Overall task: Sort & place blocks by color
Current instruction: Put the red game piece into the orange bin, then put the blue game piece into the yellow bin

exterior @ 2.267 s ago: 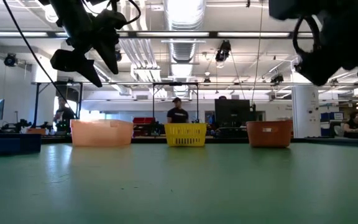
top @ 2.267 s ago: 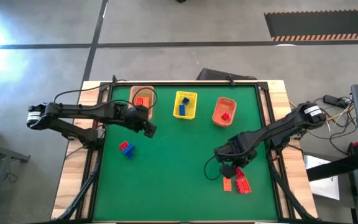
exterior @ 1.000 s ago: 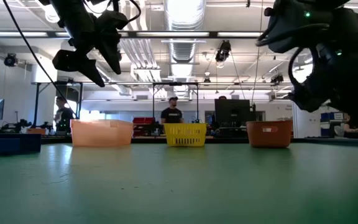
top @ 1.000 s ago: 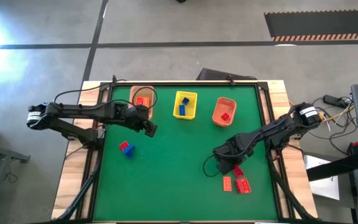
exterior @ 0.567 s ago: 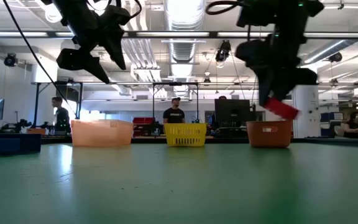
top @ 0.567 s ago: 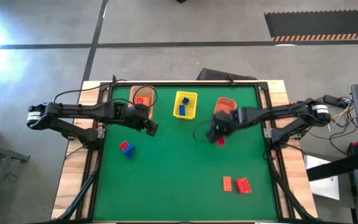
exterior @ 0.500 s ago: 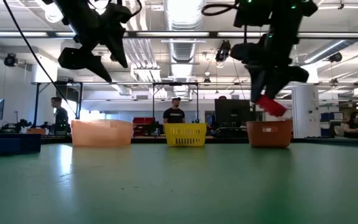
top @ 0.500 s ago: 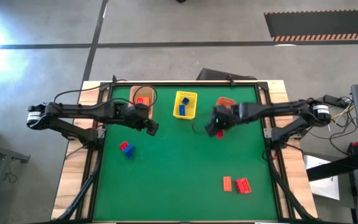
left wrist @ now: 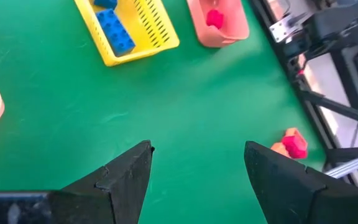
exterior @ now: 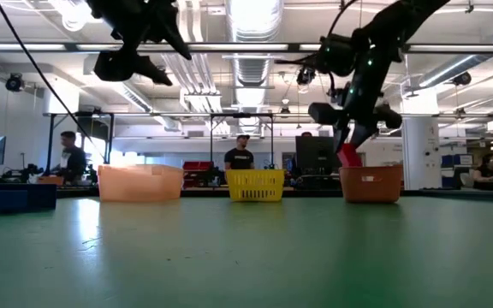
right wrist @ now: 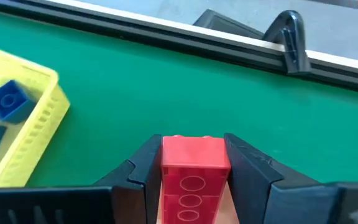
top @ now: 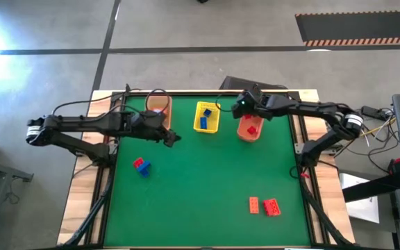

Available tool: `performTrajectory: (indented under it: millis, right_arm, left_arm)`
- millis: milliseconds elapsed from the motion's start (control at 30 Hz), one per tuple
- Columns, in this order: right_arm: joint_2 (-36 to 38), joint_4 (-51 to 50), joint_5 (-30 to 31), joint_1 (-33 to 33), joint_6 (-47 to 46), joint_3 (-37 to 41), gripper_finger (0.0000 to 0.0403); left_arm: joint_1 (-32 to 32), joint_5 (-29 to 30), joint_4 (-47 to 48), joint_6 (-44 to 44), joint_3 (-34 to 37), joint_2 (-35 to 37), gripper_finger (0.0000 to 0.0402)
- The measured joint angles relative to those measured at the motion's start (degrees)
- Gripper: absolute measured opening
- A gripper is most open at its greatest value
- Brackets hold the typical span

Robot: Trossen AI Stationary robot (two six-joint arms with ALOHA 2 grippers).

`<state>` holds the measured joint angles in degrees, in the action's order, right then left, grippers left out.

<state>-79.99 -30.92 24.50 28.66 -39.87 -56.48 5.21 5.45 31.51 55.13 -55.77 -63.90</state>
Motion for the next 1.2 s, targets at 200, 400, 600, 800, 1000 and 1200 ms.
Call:
performTrajectory:
  millis: [200,400,600,800,1000,1200]
  right_arm:
    - [-0.65,1.69,4.21,0.18,-1.02,1.14,0.0152]
    - [-0.62,1.5,4.13,0.11,-0.75,0.49,0.0171]
    - [-0.3,1.21,3.69,0.11,-1.13,0.49,0.0173]
    - [1.03,1.16,0.64,0.11,-1.17,0.27,0.0175]
    - [2.94,1.11,-1.69,0.09,-1.06,-0.96,0.0175]
    - [5.01,1.23,-2.24,0.07,0.03,-2.34,0.0172]
  left_arm:
    - [0.0,0.0,0.11,0.04,0.03,3.08,0.024]
    - [0.0,1.31,0.39,0.07,0.09,4.97,0.024]
    - [0.0,1.95,0.44,0.04,0.35,5.33,0.024]
    - [0.0,1.95,1.98,1.53,0.97,5.19,0.024]
    - [0.0,1.92,8.41,4.39,1.25,5.08,0.024]
    - [0.02,0.89,17.31,9.13,2.67,5.03,0.024]
